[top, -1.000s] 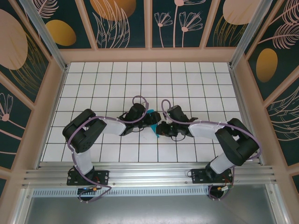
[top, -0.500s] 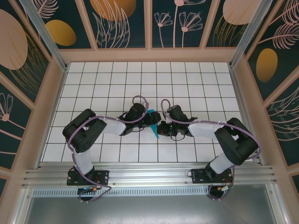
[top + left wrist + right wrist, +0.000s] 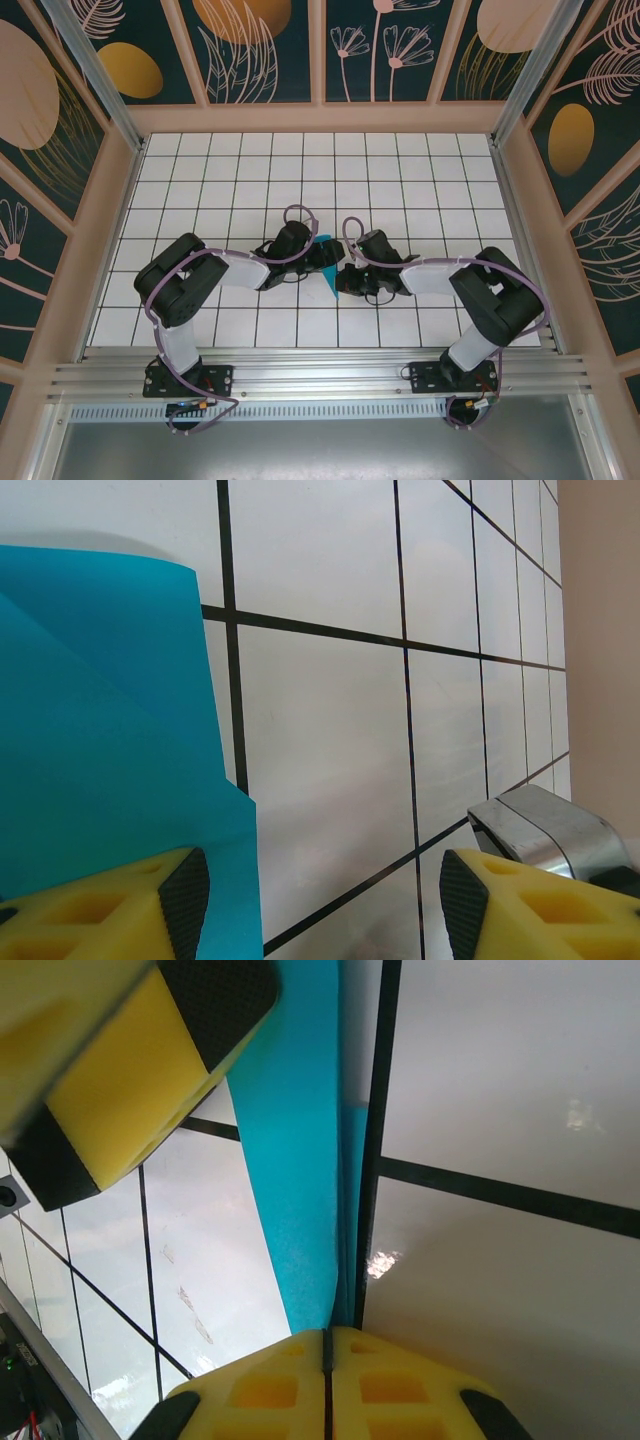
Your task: Fold a paper plane with a square sheet of paper (pick it up from the middle)
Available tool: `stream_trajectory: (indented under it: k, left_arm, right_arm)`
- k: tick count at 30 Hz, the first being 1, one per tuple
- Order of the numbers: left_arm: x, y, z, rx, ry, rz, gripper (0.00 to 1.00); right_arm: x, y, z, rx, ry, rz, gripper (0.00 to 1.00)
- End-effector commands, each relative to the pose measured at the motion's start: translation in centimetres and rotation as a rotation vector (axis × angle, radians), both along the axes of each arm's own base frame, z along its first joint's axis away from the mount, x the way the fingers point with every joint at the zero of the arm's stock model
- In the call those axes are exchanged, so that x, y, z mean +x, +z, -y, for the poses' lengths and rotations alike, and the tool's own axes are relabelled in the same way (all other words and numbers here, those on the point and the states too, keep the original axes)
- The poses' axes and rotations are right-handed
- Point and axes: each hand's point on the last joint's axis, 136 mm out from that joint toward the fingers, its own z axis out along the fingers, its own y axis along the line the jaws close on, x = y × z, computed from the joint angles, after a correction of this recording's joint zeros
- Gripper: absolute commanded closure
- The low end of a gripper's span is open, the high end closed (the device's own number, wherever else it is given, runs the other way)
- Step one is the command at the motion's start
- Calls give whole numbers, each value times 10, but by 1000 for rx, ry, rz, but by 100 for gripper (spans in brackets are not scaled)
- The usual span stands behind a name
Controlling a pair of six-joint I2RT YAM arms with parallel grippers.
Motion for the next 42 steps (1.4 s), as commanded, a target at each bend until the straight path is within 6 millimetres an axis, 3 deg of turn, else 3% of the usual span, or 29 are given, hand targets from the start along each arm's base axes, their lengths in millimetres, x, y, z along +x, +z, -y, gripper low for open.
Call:
stream_trajectory:
  k: [1,5,9,14,23,25,29,34,38,42]
  left_arm:
    - [-3,-24,-5,54,-2,-49,35]
    - [-4,-24,-6,56,-2,-51,35]
    - [-4,-25,-6,55,0,-54,35]
    - [-4,-27,-6,58,1,-61,35]
    - [-3,-27,-4,60,-2,-63,35]
    - [-3,-27,-4,61,-1,-61,35]
    - [-4,-30,-5,67,1,-68,35]
    - [-3,-31,-5,69,1,-73,35]
    - [-2,-30,-4,66,-2,-70,35]
    - [-2,-31,-4,68,-2,-73,35]
  right_arm:
    - [-13,4,0,10,26,-28,91]
    - [-18,6,-2,20,46,-33,88]
    - [-27,-6,-1,-15,65,-63,87]
    - [-36,-37,15,-140,43,-111,96]
    - [-44,-53,29,-156,0,-170,100]
    - [-41,-49,30,-126,-19,-165,100]
    - [-33,-22,15,-12,-7,-126,99]
    - [-17,10,10,20,-21,-24,91]
    - [-8,24,8,41,-33,29,78]
    - [-3,29,-2,73,-25,24,82]
